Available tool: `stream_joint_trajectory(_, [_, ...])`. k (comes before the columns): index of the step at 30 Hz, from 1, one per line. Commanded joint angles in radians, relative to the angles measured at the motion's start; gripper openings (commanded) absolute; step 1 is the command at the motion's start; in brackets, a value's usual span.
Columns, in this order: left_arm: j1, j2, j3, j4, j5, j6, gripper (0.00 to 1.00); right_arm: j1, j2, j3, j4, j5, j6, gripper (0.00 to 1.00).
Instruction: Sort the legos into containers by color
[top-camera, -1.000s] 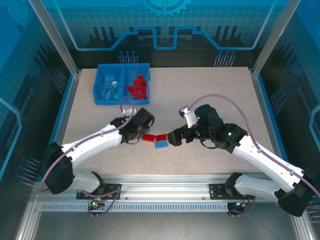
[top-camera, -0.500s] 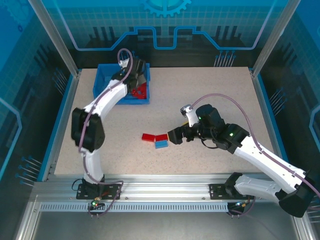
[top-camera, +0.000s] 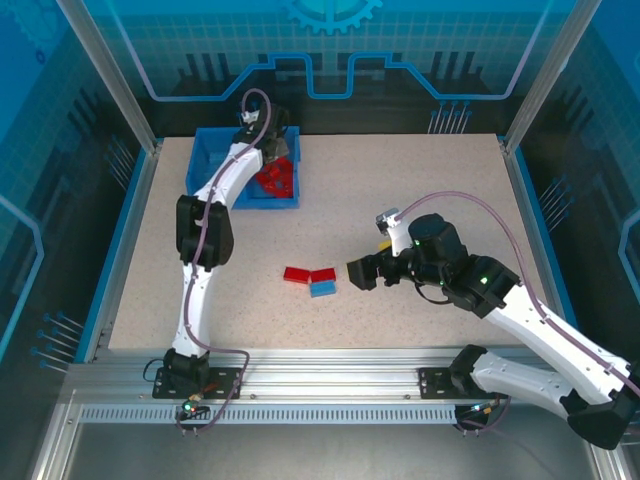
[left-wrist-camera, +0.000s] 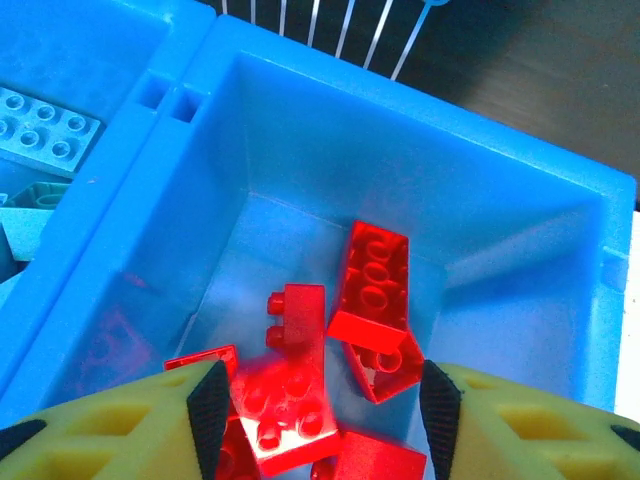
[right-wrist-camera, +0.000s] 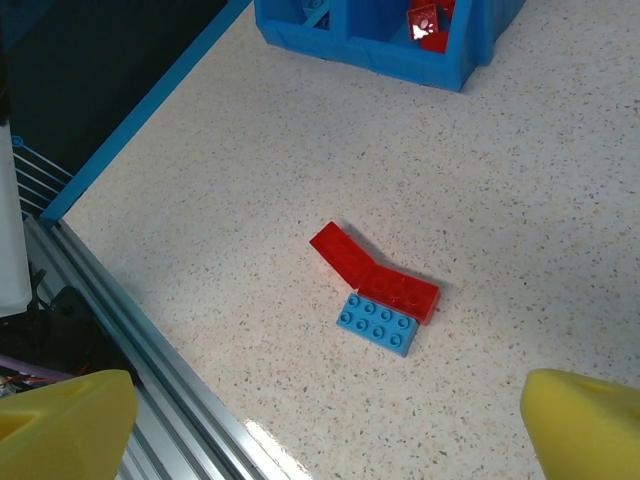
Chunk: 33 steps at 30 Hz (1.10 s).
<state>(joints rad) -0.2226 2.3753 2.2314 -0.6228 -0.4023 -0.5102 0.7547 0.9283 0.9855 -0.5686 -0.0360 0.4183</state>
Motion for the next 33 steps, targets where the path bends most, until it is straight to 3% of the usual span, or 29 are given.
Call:
stream_joint_trajectory(1, [-0.001, -0.177, -0.106, 0.004, 0.027, -0.05, 0.57, 0.014, -0.002, 0.016, -0.01, 0.015, 0.009, 1.0])
stream_joint_trajectory(8, [-0.095, -0.636, -0.632, 0.093, 0.079, -0.176, 0.57, 0.014, 0.024, 0.006, 0.027, 0.021, 0.013, 1.0])
stream_joint_trajectory(12, [-0.266, -0.88, -0.903, 0.076, 0.054, -0.247, 0.58, 0.008, 0.029, 0.008, 0.023, 0.069, -0.003, 1.0])
stream_joint_trajectory(16, [-0.476, -0.997, -1.086, 0.027, 0.016, -0.385, 0.58, -0.008, 0.01, 0.008, 0.012, 0.125, -0.018, 1.0])
stream_joint_trajectory(20, [-0.642, -0.998, -1.172, -0.004, 0.001, -0.533, 0.62, -0.031, -0.028, -0.012, 0.013, 0.14, -0.014, 1.0])
stream_joint_trajectory(23, [-0.717, -0.944, -1.217, 0.015, 0.012, -0.628, 0.74, -0.045, -0.058, -0.036, 0.01, 0.14, 0.002, 1.0])
stream_joint_trajectory(33, [-0.734, -0.662, -1.15, 0.089, 0.045, -0.586, 0.95, -0.058, -0.11, -0.065, -0.018, 0.137, 0.01, 1.0])
